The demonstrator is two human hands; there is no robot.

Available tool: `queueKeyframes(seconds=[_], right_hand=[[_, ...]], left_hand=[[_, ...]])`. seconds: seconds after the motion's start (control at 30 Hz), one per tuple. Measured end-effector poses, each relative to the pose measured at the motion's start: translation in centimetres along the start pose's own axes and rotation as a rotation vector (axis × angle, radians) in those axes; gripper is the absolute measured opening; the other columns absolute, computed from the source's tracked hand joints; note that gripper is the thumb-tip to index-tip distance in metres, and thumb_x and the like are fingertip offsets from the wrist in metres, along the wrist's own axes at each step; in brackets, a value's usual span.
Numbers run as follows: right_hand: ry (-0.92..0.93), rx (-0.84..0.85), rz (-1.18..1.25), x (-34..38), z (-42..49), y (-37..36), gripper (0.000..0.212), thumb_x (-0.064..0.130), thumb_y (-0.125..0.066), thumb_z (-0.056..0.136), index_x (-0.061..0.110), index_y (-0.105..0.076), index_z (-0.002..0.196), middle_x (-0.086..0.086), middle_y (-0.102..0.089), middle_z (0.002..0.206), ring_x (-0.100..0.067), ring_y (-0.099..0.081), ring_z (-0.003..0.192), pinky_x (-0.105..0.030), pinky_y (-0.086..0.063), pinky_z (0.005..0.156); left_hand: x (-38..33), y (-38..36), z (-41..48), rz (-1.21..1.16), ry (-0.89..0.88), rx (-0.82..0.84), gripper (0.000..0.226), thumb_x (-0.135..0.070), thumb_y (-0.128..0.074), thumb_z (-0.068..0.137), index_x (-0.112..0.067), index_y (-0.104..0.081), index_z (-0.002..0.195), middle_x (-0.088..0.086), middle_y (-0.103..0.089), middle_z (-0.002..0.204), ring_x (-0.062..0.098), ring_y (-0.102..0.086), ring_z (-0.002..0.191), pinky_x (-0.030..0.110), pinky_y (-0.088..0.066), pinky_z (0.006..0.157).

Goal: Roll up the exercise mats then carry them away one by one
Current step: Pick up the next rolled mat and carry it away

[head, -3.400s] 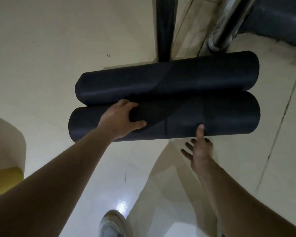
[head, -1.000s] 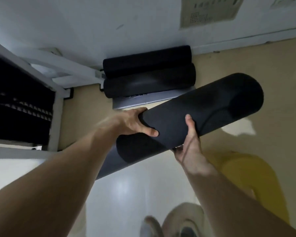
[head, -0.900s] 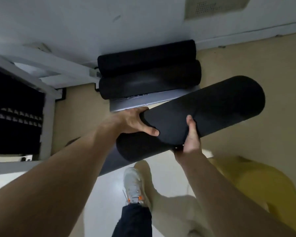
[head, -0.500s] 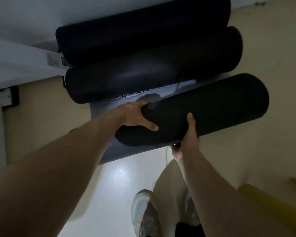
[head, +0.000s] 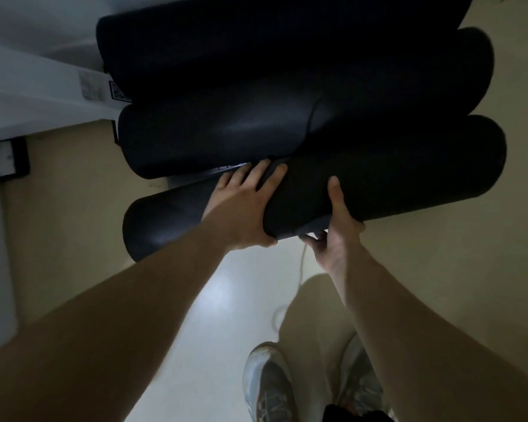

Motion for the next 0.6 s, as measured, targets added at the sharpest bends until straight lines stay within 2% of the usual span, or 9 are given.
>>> queueKeyframes(seconds=[0.03, 0.1, 0.17, 0.33, 0.47, 0.53, 0.6], right_hand=[[-0.012, 0.008, -0.015, -0.1, -0.2, 0.3, 0.099, 0.049, -0.095, 0.065, 0.028, -0.034, 0.140, -0.004, -0.064, 0.134, -0.034, -0.067, 0.117, -0.063, -0.055, 0.094], [-0.022, -0.017, -0.017, -0.1, -0.4, 0.4, 0.098, 0.046, -0.096, 0.062, 0.028, -0.036, 0.137, -0.005, -0.065, 0.131, -0.034, -0.068, 0.114, -0.059, -0.059, 0.084], [-0.033, -0.062, -0.016, -0.1, -0.9, 0.4, 0.101, 0.049, -0.097, 0.056, 0.025, -0.042, 0.136, -0.007, -0.067, 0.128, -0.035, -0.069, 0.109, -0.057, -0.062, 0.077], [-0.104, -0.073, -0.113, -0.1, -2.2, -0.5, 0.092, 0.052, -0.093, 0.066, 0.018, -0.046, 0.138, -0.009, -0.064, 0.127, -0.036, -0.066, 0.110, -0.051, -0.062, 0.074], [-0.081, -0.106, -0.139, -0.1, -1.1, -1.3, 0.112, 0.058, -0.096, 0.055, 0.019, -0.041, 0.145, -0.008, -0.056, 0.138, -0.039, -0.060, 0.118, -0.045, -0.058, 0.044], [-0.067, -0.101, -0.159, -0.4, -1.3, -0.8, 0.110, 0.060, -0.095, 0.056, 0.018, -0.042, 0.143, -0.008, -0.058, 0.136, -0.036, -0.063, 0.114, -0.047, -0.060, 0.047], [-0.061, -0.039, -0.175, -0.6, -1.9, 0.0, 0.096, 0.058, -0.092, 0.066, 0.017, -0.045, 0.139, -0.008, -0.063, 0.130, -0.030, -0.067, 0.101, -0.050, -0.065, 0.066]], left_hand=[[-0.1, 0.1, -0.1, -0.004, 0.000, -0.005, 0.130, -0.069, -0.072, 0.050, -0.033, -0.013, 0.160, 0.003, -0.027, 0.164, 0.030, -0.036, 0.144, 0.046, -0.031, 0.118], [-0.2, 0.4, -0.1, -0.017, 0.000, 0.018, 0.127, -0.066, -0.072, 0.053, -0.034, -0.012, 0.160, 0.000, -0.027, 0.164, 0.029, -0.037, 0.143, 0.046, -0.031, 0.118], [0.0, 1.0, 0.3, -0.031, -0.030, 0.084, 0.128, -0.068, -0.075, 0.055, -0.035, -0.009, 0.160, -0.002, -0.026, 0.165, 0.027, -0.037, 0.144, 0.045, -0.033, 0.117], [1.5, 1.7, 1.9, -0.064, -0.079, 0.315, 0.136, -0.064, -0.083, 0.055, -0.034, -0.003, 0.160, -0.008, -0.026, 0.165, 0.024, -0.042, 0.141, 0.044, -0.042, 0.111], [2.2, 1.7, 2.0, 0.010, 0.003, 0.259, 0.137, -0.072, -0.082, 0.052, -0.041, -0.003, 0.159, -0.011, -0.029, 0.162, 0.026, -0.042, 0.139, 0.046, -0.040, 0.111], [1.7, 1.6, 0.4, 0.041, 0.019, 0.160, 0.130, -0.071, -0.081, 0.057, -0.041, -0.006, 0.159, -0.008, -0.027, 0.162, 0.028, -0.038, 0.140, 0.046, -0.037, 0.112], [0.9, 1.2, -2.2, 0.044, 0.055, 0.053, 0.118, -0.065, -0.078, 0.068, -0.037, -0.010, 0.160, -0.003, -0.025, 0.165, 0.029, -0.033, 0.144, 0.046, -0.033, 0.114]])
Point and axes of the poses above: each hand's wrist, its own z-axis towards the middle knuckle, its own y-axis out of the back of the hand, x = y × z, the point moved 7 cm from there along z, towards the middle knuckle
